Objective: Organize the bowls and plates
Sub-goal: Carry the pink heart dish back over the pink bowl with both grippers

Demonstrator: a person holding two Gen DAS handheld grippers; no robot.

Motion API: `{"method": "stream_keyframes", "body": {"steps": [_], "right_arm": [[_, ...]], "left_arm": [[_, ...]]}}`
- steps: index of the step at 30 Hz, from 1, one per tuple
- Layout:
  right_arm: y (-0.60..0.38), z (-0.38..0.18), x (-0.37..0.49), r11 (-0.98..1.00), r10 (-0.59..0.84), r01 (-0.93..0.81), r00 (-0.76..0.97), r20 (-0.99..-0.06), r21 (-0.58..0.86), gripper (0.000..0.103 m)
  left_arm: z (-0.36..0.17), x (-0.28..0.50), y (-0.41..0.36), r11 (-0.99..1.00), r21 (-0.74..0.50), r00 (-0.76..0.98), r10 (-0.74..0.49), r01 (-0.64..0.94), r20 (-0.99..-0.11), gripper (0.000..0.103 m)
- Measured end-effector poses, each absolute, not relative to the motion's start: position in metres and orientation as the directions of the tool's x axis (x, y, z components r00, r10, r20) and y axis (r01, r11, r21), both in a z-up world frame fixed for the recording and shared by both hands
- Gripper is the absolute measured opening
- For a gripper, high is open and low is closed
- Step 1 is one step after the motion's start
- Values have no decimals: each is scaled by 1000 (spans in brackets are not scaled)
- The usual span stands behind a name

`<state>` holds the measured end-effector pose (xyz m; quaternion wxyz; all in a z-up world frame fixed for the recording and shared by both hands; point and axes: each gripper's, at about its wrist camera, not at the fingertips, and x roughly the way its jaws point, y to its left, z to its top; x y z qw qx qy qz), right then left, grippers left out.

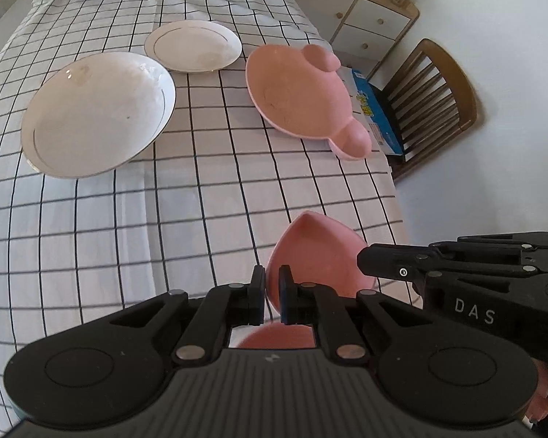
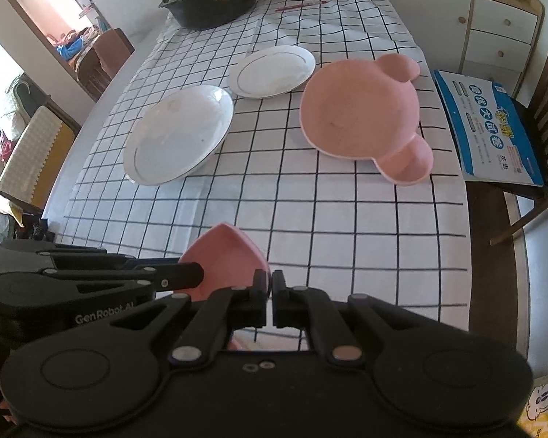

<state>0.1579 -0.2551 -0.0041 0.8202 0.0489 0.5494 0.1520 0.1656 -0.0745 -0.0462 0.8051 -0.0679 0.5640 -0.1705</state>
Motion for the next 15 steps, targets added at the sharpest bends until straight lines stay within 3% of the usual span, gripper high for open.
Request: {"method": "stream_keyframes", "body": {"steps": [15], "right_arm": [[-240, -6, 109, 949, 304, -187, 334, -892, 254, 2]], "left_arm": [[-48, 118, -59, 930, -303, 269, -353, 209, -896, 7]]}}
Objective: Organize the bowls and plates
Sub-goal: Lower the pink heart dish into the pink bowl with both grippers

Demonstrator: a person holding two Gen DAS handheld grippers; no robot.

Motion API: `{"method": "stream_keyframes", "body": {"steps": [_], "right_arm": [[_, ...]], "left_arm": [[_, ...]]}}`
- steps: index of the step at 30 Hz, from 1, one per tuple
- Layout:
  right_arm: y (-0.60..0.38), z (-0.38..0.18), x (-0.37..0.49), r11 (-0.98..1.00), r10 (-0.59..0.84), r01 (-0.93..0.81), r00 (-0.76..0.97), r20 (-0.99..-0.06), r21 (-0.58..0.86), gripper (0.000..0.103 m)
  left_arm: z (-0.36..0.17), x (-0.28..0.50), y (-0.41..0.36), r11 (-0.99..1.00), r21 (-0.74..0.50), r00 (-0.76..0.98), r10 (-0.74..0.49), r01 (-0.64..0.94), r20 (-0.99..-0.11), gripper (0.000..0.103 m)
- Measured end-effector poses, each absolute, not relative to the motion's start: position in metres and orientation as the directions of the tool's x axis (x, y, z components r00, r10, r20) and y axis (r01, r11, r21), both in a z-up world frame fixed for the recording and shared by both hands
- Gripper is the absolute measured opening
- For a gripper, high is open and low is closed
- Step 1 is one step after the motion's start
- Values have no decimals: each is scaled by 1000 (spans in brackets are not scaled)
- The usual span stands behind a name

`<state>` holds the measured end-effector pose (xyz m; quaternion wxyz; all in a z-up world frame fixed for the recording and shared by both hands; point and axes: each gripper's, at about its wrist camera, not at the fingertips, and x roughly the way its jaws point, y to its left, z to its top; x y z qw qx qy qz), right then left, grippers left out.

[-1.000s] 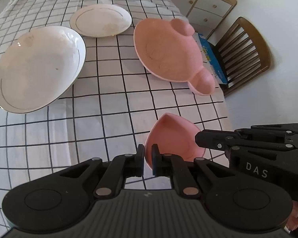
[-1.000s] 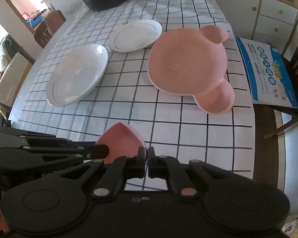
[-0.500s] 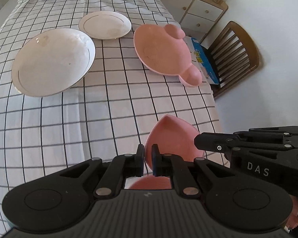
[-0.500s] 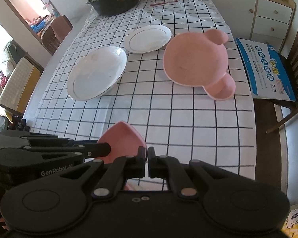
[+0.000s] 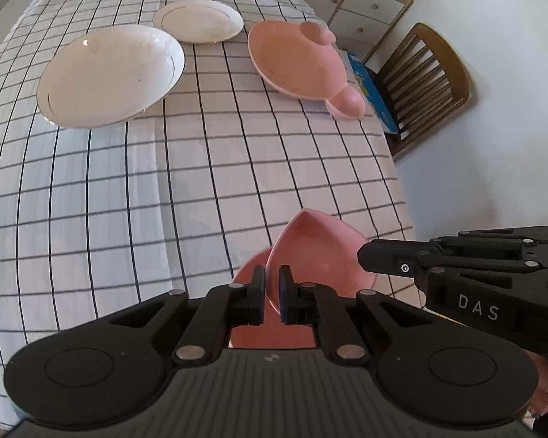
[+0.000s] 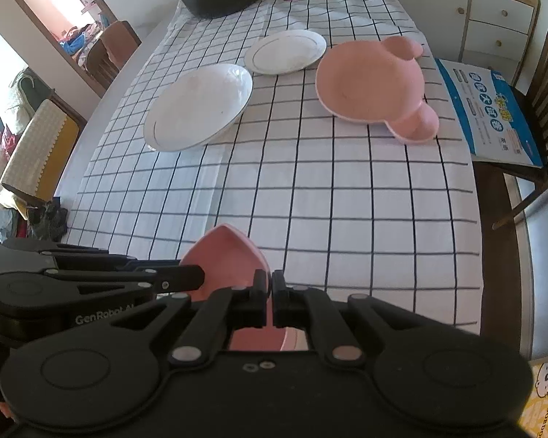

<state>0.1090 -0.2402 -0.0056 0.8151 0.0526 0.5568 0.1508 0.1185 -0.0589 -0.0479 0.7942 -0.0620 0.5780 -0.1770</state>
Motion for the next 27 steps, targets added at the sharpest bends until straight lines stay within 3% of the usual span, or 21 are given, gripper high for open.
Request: {"method": "stream_keyframes", "body": {"steps": [27], "right_arm": [[-228, -34, 83, 950, 278, -221, 282, -918, 220, 3]], "left_arm": [[-76, 100, -68, 941, -232, 221, -288, 246, -932, 7]]}}
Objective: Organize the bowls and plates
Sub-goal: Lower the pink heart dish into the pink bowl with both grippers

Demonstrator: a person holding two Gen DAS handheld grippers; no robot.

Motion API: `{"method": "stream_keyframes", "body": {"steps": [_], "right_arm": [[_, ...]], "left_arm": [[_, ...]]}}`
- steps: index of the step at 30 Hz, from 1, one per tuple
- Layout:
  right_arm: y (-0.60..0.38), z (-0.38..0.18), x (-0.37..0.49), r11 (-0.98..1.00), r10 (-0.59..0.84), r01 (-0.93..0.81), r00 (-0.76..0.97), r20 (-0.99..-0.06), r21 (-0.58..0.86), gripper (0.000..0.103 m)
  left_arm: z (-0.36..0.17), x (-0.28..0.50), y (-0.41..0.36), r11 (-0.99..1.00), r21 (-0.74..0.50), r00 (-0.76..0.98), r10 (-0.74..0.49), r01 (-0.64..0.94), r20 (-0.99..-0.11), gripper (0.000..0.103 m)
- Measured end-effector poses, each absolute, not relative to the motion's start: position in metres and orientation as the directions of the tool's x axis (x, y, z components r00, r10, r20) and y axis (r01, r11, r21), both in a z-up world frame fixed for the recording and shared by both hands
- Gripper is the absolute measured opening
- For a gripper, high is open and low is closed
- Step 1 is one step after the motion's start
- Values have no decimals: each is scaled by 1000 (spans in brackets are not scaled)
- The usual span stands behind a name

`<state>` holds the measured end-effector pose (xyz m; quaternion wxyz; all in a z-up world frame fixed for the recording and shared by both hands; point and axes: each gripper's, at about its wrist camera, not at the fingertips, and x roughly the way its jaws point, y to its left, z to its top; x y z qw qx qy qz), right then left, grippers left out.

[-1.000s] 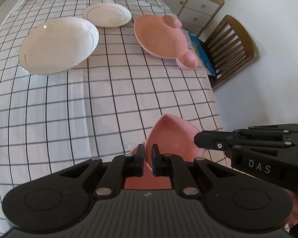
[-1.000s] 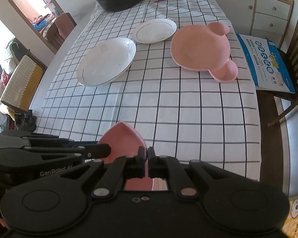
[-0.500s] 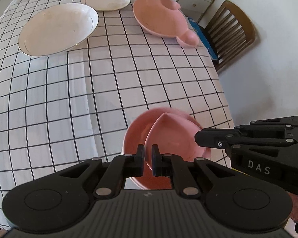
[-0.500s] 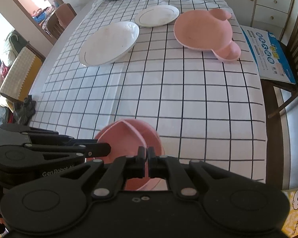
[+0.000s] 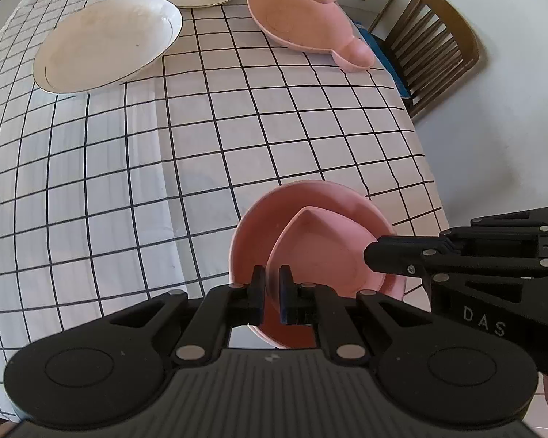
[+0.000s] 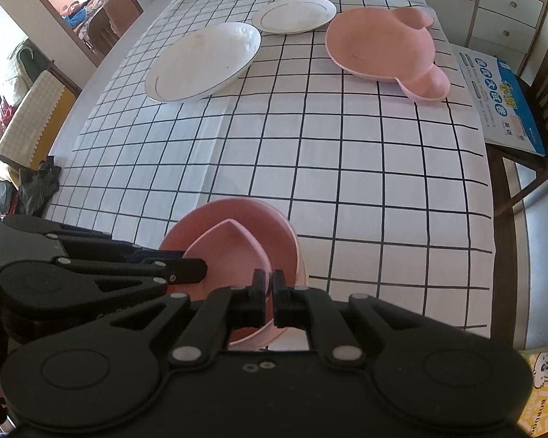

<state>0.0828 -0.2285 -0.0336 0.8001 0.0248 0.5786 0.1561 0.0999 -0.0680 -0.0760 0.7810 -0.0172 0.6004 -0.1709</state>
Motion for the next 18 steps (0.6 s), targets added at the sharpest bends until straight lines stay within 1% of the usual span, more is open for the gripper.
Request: {"method": "stream_keyframes", "body": {"steps": [3, 5, 10, 18], "right_arm": [[-228, -33, 83, 948, 281, -232, 281, -918, 219, 5], [-227, -33, 82, 945, 285, -241, 281, -916, 220, 9], [-225, -31, 82, 942, 291, -249, 279, -915, 224, 15], [-225, -27, 82, 942, 292, -253, 289, -912, 222, 20]], "left_arm": [[-77, 101, -69, 941, -222, 221, -281, 255, -934, 7], [-77, 102, -70, 941, -217, 218, -275, 258, -936, 7], [-77, 102, -72, 942, -208, 211, -267, 263, -940, 7], [-79, 104, -72, 941, -217, 201, -273, 262, -941, 9]]}}
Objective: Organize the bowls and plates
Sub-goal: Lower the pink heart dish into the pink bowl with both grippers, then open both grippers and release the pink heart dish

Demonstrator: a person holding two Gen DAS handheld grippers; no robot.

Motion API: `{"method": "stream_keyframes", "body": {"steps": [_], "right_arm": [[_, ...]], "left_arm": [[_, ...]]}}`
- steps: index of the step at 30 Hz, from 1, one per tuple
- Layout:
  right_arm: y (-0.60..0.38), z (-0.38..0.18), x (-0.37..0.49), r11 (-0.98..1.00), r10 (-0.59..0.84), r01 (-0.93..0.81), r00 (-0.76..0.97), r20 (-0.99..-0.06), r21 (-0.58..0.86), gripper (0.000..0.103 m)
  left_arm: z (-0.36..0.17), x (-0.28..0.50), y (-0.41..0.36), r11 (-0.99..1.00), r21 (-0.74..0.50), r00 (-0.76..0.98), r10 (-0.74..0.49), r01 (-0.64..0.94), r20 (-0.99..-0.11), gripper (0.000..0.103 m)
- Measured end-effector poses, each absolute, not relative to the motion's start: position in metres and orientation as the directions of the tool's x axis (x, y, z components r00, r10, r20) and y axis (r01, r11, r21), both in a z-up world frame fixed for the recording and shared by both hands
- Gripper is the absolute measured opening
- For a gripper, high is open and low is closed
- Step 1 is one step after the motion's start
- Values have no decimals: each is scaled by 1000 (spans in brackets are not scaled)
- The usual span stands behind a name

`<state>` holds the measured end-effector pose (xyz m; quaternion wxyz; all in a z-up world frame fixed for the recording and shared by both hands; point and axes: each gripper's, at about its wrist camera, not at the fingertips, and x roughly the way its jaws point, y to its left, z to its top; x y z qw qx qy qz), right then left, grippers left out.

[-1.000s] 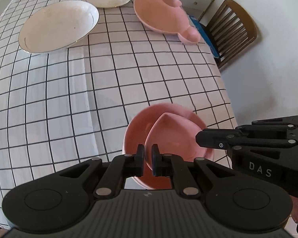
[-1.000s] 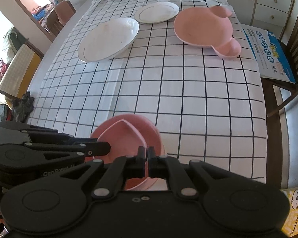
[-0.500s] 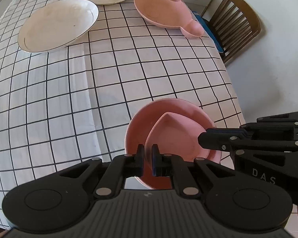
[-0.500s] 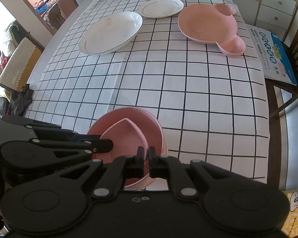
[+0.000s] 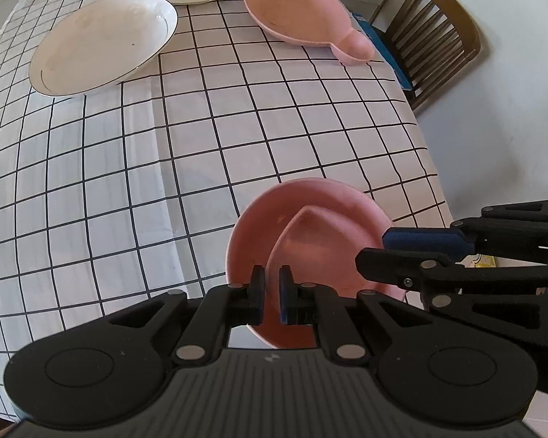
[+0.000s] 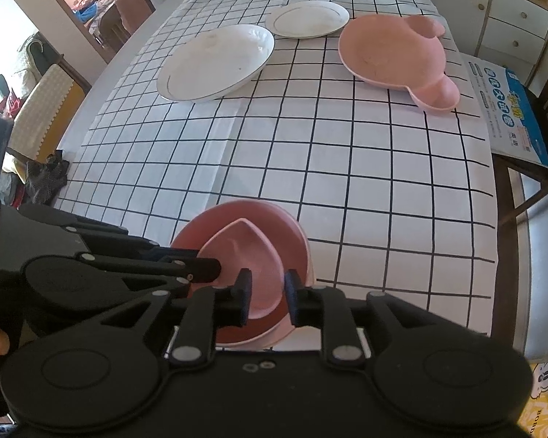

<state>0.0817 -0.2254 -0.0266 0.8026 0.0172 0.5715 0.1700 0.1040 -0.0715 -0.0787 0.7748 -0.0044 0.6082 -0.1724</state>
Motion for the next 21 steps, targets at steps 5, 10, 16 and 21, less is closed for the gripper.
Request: {"method": "stream_keyframes", "body": {"steps": [5, 10, 16, 21], "right_arm": [[-227, -21, 80, 942, 292, -258, 308, -905, 216, 26], [-228, -12, 77, 940, 301, -260, 330, -895, 220, 32], [-228, 6, 72, 937, 314, -270, 369, -875, 223, 36], [-229, 23, 68, 935, 331, -262, 405, -852, 238, 42]], "left_arm": [[-75, 103, -70, 940, -220, 206, -277, 262, -938, 10], [-62, 98, -65, 931, -242, 238, -309, 275, -921, 11], [-40, 89, -53, 922, -267, 311, -350, 279, -883, 27], [-23, 84, -37, 926, -286, 389, -365, 246, -846, 59]]}}
